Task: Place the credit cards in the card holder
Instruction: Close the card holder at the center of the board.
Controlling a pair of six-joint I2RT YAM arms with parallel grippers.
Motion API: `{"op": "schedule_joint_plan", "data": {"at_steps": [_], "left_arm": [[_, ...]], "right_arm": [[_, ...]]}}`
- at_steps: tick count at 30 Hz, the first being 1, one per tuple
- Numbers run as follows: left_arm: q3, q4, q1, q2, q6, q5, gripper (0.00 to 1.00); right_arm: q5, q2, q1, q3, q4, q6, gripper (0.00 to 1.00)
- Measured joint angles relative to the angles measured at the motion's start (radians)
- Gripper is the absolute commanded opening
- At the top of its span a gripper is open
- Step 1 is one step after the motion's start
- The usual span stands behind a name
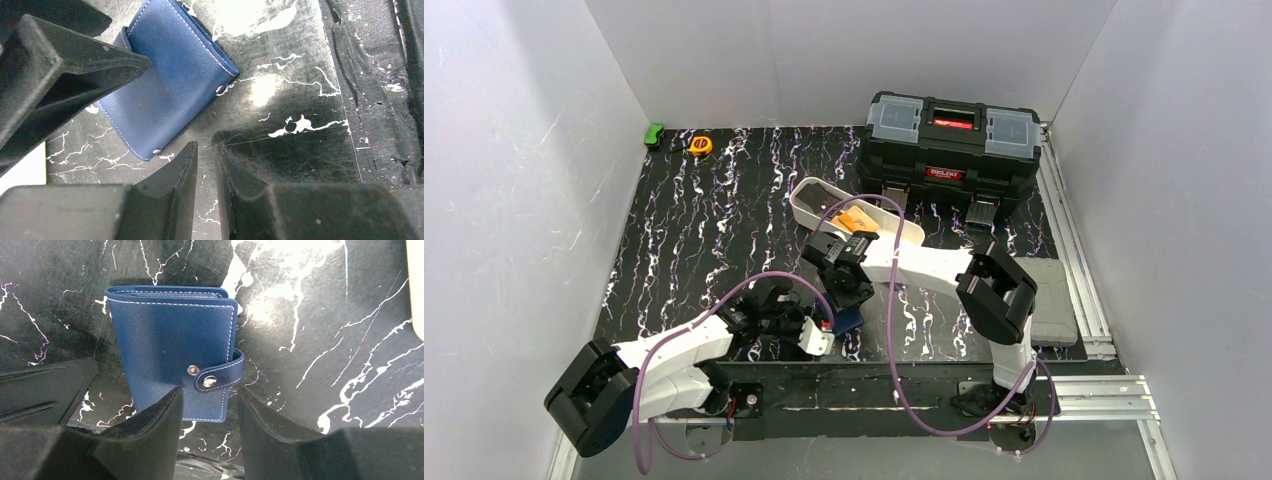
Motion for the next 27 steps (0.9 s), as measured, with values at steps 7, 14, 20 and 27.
{"op": "schedule_joint_plan", "data": {"at_steps": [7,14,20,27], "left_arm": [[0.000,0.000,0.000,0.000,0.000,0.000,0.18],[0.000,-0.001,0.000,0.000,0.000,0.000,0.18],[0.000,-0.008,0.000,0.000,0.000,0.000,0.18],[0.000,-0.014,0.000,-0.001,0.000,0.001,0.18]], "right_arm": [[0.002,0.006,0.002,0.003,0.000,-0.002,0.34],[0.019,0.006,0.002,0.003,0.000,-0.001,0.23],[0.032,0.006,0.002,0.005,0.000,0.000,0.17],[0.056,0.007,0.005,0.018,0.000,-0.002,0.01]]}}
